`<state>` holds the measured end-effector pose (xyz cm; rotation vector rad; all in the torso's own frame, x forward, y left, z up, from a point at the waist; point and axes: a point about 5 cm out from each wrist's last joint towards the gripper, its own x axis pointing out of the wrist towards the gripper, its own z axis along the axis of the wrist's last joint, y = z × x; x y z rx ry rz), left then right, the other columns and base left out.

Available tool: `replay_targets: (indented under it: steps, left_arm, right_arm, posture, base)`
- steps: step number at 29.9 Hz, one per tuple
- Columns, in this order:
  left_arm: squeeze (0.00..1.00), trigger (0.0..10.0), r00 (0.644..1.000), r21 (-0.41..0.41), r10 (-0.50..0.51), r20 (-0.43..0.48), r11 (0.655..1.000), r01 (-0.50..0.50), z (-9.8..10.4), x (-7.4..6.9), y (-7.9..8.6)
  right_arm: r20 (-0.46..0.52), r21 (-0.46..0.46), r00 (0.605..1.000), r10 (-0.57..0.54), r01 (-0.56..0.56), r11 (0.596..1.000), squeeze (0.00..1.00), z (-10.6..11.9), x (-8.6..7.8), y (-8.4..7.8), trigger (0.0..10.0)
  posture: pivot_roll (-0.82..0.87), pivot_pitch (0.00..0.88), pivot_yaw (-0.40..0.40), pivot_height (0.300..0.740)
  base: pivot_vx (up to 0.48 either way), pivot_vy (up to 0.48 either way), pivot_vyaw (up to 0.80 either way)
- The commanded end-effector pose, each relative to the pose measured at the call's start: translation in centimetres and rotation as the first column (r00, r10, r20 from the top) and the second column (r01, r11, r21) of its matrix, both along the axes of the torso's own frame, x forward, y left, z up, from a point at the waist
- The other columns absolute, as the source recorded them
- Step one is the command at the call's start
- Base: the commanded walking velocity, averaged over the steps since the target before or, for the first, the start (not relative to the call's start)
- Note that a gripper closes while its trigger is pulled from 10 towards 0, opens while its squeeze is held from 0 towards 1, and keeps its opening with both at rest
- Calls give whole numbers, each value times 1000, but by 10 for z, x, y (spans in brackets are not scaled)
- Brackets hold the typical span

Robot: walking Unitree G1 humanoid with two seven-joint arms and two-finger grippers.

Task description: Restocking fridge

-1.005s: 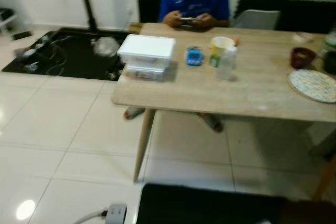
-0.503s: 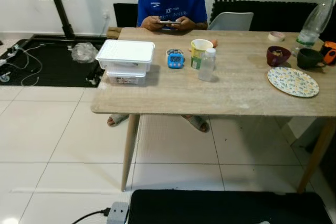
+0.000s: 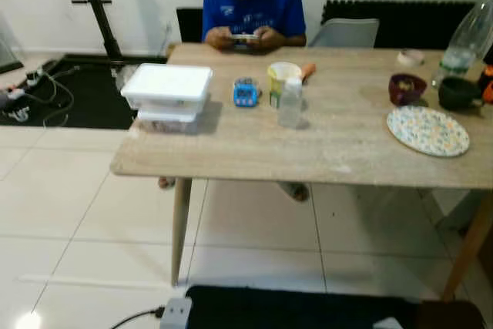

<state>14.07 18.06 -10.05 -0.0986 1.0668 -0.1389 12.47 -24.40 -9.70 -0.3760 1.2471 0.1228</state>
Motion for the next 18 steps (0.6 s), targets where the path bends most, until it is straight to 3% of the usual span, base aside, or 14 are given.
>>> replay_targets:
  steps: [1, 12, 18]
  left_arm:
    - [0, 10000, 1000, 12, -10, -18, 1000, 10, -1, -5, 4]
    - [0, 10000, 1000, 25, 0, -23, 1000, 1, -1, -9, 15]
    - [0, 10000, 1000, 21, 23, -19, 1000, -23, -1, -8, 14]
  right_arm:
    - [-14, 4, 1000, -8, 8, 1000, 0, -2, -4, 1, 10000]
    - [-14, 3, 1000, -6, 6, 1000, 0, -2, -5, 2, 10000]
    - [-16, 3, 1000, -4, 4, 1000, 0, -3, -6, 3, 10000]
  posture:
    - [-71, 25, -11, 740]
    - [-71, 25, -11, 740]
    - [-73, 25, -12, 740]
  base:
    - [0, 0, 0]
    - [45, -415, 0]
    - [0, 0, 0]
